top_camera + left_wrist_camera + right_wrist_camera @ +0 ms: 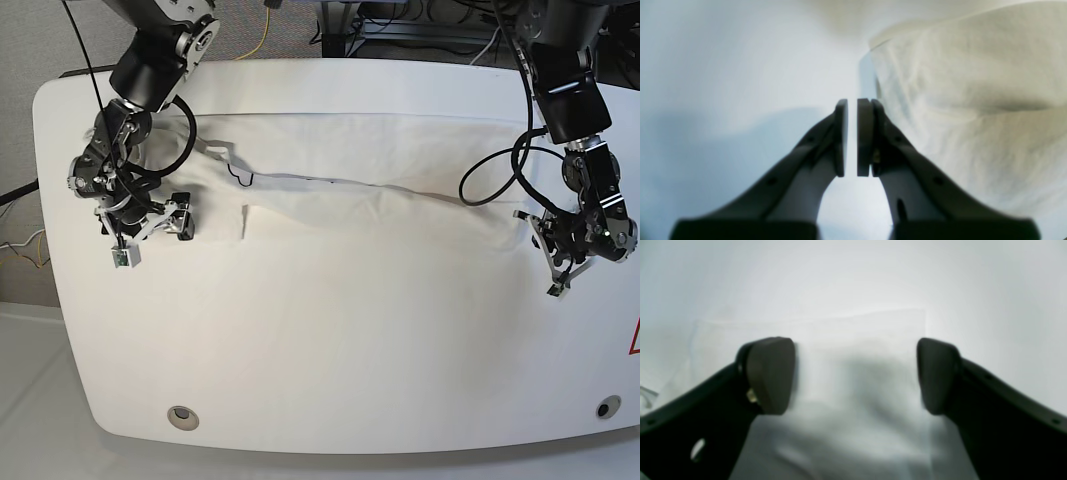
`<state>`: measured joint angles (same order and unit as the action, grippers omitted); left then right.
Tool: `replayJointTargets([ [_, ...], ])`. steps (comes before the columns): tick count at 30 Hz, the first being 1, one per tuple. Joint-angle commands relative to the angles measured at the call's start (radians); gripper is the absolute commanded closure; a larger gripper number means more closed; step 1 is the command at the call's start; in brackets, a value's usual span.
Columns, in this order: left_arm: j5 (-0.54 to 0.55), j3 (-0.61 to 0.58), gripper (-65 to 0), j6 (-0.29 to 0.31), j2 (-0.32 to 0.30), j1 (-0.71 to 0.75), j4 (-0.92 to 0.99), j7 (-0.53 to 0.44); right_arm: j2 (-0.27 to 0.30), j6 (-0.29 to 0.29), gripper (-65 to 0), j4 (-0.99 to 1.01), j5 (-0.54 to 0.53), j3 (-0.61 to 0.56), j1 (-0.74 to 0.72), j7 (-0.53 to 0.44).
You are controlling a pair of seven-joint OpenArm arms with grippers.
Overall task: Fold the T-shirt properly
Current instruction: 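Move the open right gripper over the folded shirt's end, then close the right gripper on the shirt end and pull it outward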
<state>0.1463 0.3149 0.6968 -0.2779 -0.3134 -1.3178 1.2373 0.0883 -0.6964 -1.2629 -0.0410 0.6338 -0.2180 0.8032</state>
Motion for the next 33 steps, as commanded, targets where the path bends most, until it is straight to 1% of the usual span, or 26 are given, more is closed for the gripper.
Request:
replayJointTargets([
  [1,0.003,0.002,-3.1,0.001,-0.014,-0.025,-0.022,-0.011,-0.003,-0.002,-52.9,-0.005,0.002,-0.004,0.009,0.029],
  [3,0.003,0.002,-3.1,0.001,-0.013,-0.025,-0.022,-0.011,-0.011,-0.002,-50.6,-0.007,0.002,-0.006,0.015,0.029],
  [6,0.003,0.002,-3.1,0.001,-0.013,-0.025,-0.021,-0.011,-0.032,-0.002,-44.3,-0.016,0.002,-0.006,0.018,0.029],
  [8,0.003,0.002,-3.1,0.001,-0.013,-0.025,-0.021,-0.011,-0.037,-0.002,-38.7,-0.028,0.003,-0.006,0.019,0.029],
  [13,0.003,0.002,-3.1,0.001,-0.013,-0.025,-0.021,-0.011,-0.038,-0.002,-22.4,-0.03,0.003,-0.006,0.021,0.029],
  [17,0.003,0.002,-3.1,0.001,-0.013,-0.025,-0.021,-0.012,-0.038,-0.002,-5.2,-0.03,0.005,-0.006,0.019,0.029],
  [19,0.003,0.002,-3.1,0.001,-0.013,-0.025,-0.021,-0.012,-0.038,-0.002,0.0,-0.03,0.005,-0.006,0.018,0.029],
  [23,0.003,0.002,-3.1,0.001,-0.013,-0.025,-0.021,-0.012,-0.034,-0.002,-1.0,-0.033,0.005,-0.006,0.013,0.029],
  [25,0.003,0.002,-3.1,0.001,-0.013,-0.025,-0.021,-0.012,-0.032,-0.002,0.0,-0.033,0.005,-0.007,0.012,0.031],
  [33,0.003,0.002,-3.1,0.001,-0.013,-0.025,-0.021,-0.012,-0.029,-0.002,0.0,-0.062,0.006,-0.007,-0.001,0.043],
])
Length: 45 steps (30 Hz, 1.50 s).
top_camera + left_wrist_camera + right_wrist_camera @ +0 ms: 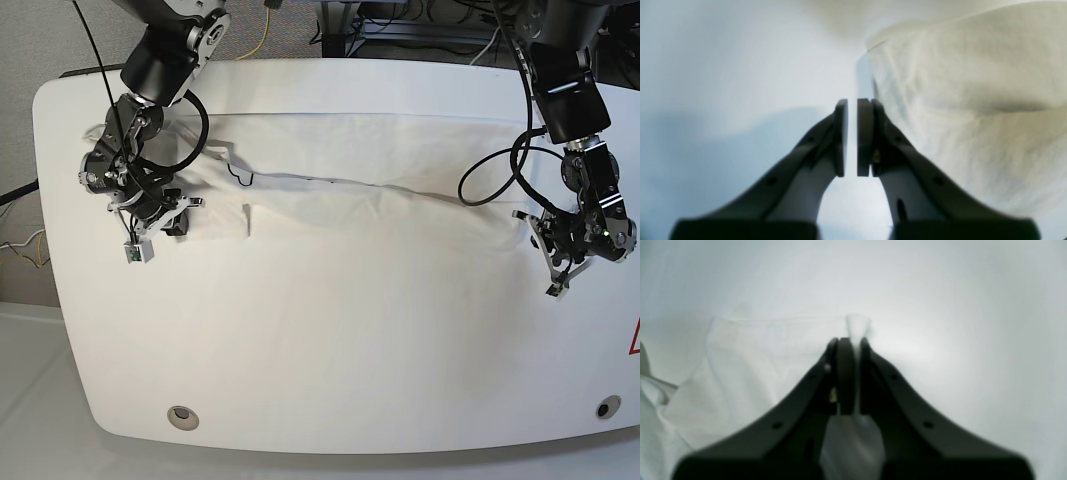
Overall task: Fold the T-shirt properly
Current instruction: 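Close the right gripper on the shirt end and pull it outward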
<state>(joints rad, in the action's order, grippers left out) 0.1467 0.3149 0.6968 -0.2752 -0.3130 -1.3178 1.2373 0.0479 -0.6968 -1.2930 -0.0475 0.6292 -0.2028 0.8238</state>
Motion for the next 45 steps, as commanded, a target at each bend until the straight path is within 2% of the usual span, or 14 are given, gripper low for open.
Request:
replayJointTargets([
  [1,0.003,0.002,-3.1,0.001,-0.016,-0.025,-0.019,-0.012,0.011,-0.001,0.0,-0.046,0.013,-0.002,-0.016,0.035],
  [18,0.003,0.002,-3.1,0.001,-0.016,-0.025,-0.019,-0.014,0.004,-0.001,0.0,-0.34,0.008,-0.002,-0.004,0.237],
  [37,0.006,0.0,-3.1,0.001,0.0,-0.025,-0.018,-0.017,0.004,-0.001,0.0,-0.672,0.007,-0.002,0.068,0.536],
  [41,0.008,0.0,-3.1,0.001,0.012,-0.025,-0.018,-0.027,0.002,-0.001,0.0,-0.695,-0.001,-0.002,0.085,0.562],
  [45,0.006,0.0,-3.1,0.001,0.024,-0.025,-0.018,-0.029,0.008,-0.001,0.0,-0.695,-0.071,-0.001,0.139,0.562],
])
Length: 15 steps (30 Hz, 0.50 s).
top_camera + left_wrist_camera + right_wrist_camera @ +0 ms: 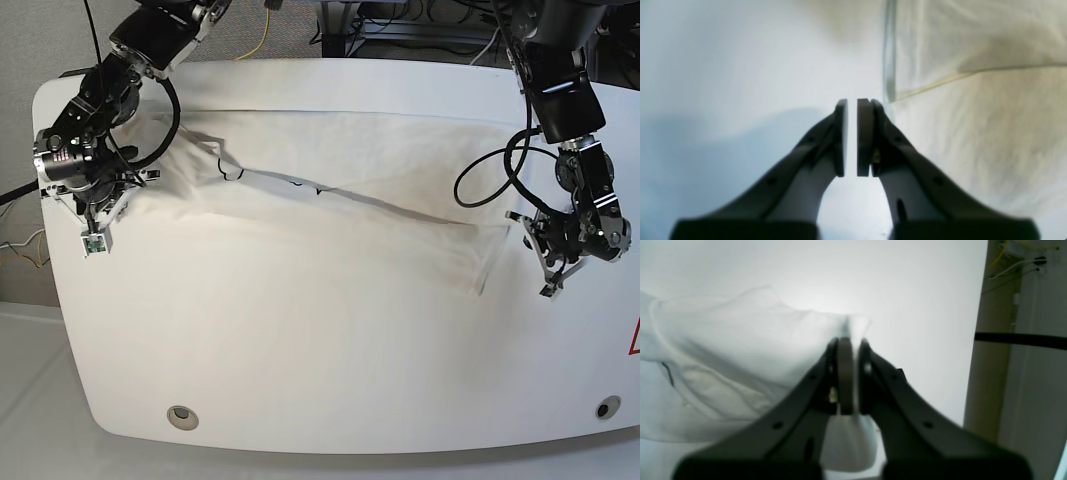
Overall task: Fold the T-shirt properly
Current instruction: 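Close the right gripper on the shirt end and pull it outward, then hold the shirt end taut with the closed right gripper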
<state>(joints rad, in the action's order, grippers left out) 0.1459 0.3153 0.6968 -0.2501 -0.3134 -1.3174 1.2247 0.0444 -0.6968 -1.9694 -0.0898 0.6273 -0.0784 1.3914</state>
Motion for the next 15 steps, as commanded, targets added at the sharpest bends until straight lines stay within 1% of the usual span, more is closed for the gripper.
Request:
replayJointTargets([
  [1,0.007,0.0,-3.1,0.001,-0.001,-0.025,-0.018,-0.016,0.012,-0.001,0.0,-0.02,-0.041,0.001,0.025,-0.005],
  [7,0.007,0.0,-3.1,0.001,0.002,-0.025,-0.018,-0.016,0.01,-0.001,0.0,-0.02,-0.121,0.001,0.095,-0.004],
  [15,0.007,-0.023,-3.1,0.001,0.004,-0.025,-0.018,-0.018,0.008,-0.001,0.0,-0.02,-0.219,0.001,0.148,0.005],
])
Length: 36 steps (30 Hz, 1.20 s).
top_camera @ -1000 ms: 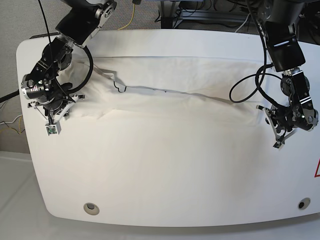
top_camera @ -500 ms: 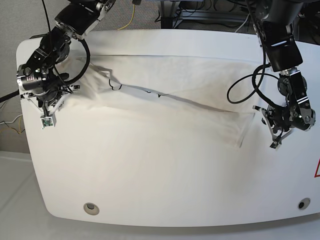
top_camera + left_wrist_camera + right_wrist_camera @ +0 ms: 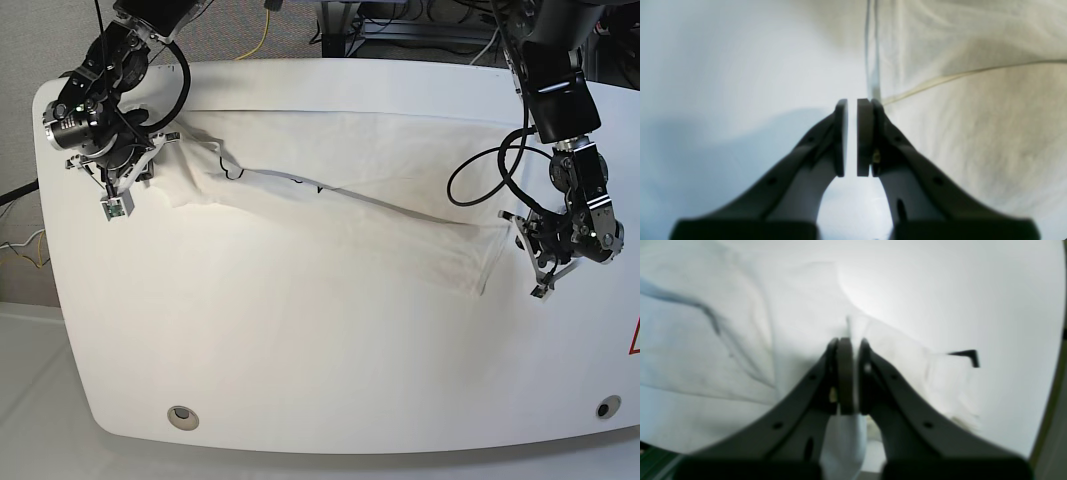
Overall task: Fold the T-shirt properly
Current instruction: 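Hold the shirt end taut with the closed right gripper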
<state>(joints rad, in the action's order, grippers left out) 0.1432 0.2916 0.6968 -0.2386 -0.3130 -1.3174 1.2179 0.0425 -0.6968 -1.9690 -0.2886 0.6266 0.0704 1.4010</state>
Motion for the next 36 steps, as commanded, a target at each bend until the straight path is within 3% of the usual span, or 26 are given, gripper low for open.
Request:
replayJointTargets([
  [1,0.009,0.001,-3.1,0.001,-0.008,-0.025,-0.018,-0.011,0.009,-0.001,0.0,-0.02,-0.033,0.002,0.001,-0.005],
  [13,0.009,0.001,-3.1,0.001,-0.008,-0.025,-0.017,-0.011,0.009,-0.001,0.0,-0.02,-0.093,0.003,0.059,-0.005],
  [36,0.008,0.001,-3.1,0.001,0.006,-0.024,-0.015,-0.037,0.013,-0.001,0.0,-0.016,-0.091,0.002,0.17,-0.005],
])
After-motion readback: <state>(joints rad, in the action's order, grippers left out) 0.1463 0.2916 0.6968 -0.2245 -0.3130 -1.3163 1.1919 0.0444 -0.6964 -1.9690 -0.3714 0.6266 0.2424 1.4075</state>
